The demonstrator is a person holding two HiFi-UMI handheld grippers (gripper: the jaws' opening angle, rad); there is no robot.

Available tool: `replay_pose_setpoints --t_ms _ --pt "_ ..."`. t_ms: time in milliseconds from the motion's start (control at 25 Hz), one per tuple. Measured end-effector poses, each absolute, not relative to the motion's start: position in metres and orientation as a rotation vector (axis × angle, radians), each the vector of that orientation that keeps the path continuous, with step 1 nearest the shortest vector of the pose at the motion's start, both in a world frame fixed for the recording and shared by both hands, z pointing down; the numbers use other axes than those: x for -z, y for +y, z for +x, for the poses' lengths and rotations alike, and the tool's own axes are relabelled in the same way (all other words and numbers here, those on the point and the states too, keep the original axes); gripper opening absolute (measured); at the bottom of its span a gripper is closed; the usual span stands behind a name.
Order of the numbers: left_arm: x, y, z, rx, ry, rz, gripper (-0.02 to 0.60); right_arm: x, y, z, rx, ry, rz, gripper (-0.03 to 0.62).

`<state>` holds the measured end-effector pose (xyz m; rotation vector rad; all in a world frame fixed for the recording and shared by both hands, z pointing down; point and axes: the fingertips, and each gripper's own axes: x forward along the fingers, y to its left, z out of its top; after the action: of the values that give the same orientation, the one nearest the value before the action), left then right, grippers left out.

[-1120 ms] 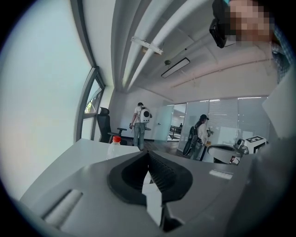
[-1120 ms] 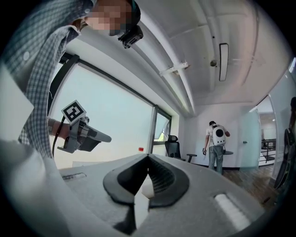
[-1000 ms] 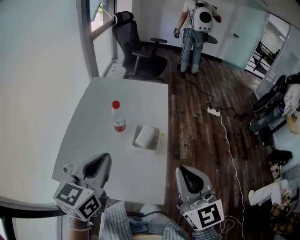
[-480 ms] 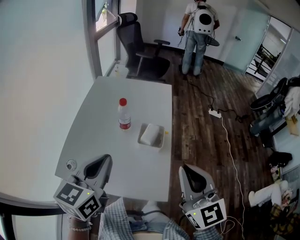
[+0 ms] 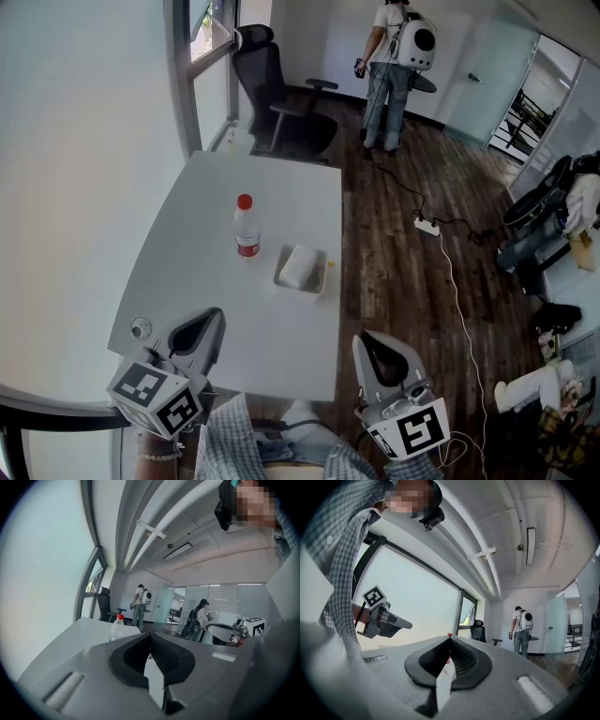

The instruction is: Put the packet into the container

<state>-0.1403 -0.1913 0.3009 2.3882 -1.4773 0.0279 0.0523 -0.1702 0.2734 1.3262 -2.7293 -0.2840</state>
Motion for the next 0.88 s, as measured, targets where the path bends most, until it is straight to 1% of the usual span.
replay_pose_setpoints --t_ms 880 --pt "-0.3037 -0.1945 -0.1325 -0.030 -1.449 2.409 0.004 -0.2833 -0.1737 0.0589 0.256 -2.691 1.356 -0.002"
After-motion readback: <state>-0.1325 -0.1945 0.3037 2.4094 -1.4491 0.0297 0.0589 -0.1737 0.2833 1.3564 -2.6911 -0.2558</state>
